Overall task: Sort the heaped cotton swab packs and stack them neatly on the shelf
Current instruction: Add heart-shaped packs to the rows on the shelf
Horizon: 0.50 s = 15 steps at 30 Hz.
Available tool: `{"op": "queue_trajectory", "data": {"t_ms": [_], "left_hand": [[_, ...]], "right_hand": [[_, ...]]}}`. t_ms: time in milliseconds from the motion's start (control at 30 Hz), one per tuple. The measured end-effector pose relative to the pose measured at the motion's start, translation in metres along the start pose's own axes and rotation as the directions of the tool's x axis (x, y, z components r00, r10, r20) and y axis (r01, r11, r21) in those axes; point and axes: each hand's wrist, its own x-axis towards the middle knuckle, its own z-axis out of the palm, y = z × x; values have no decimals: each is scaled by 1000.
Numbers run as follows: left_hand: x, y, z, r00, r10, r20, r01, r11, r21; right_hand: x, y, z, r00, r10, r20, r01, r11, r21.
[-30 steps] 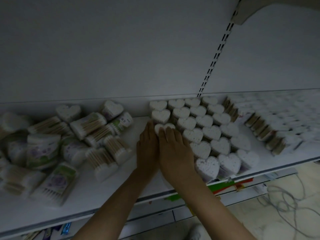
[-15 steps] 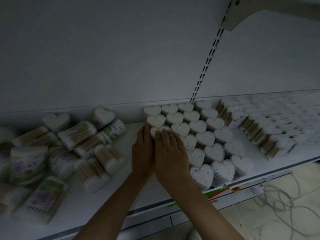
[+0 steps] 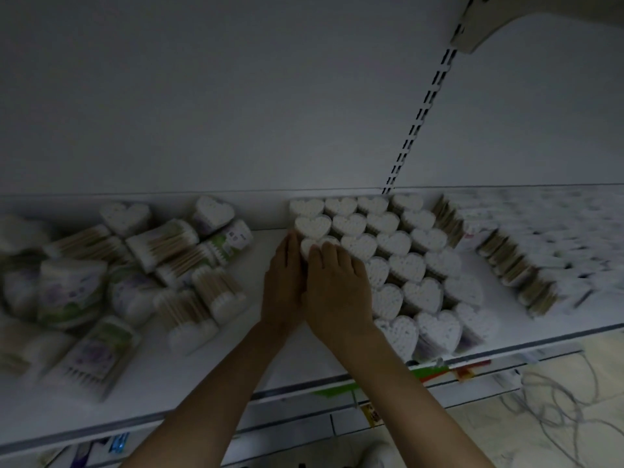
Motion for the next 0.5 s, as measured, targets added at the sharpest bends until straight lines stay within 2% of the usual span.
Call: {"op": "queue_trajectory", "data": {"t_ms": [67,200,267,333,400,500], "left_hand": [[-8,5,-7,1000,-2,-9,1,997,-81],[-44,18,-38,984,7,-180,-57,961,-271],[-60,17,-56,965,40,-258,-104,965,-240],[-70,11,-76,941,57,-333,-117,980,-163],[-80,6,-97,911,96,-401,-141,987,-83],[-94,-8,-122,881,83,-466,-114,993,-38]], "right_hand": [[3,4,-10,999,10,31,-10,1000,14],[7,7,-27,991,-52,127,24,977,213],[2,-1,-36,998,-50,43,27,906,423],[-6,-18,-40,1000,-27,15,11,782,623],[-14,-37,-33,996,-43,84,-34,670,742],[-22,-64,-9,960,-157,231,-81,634,769]]}}
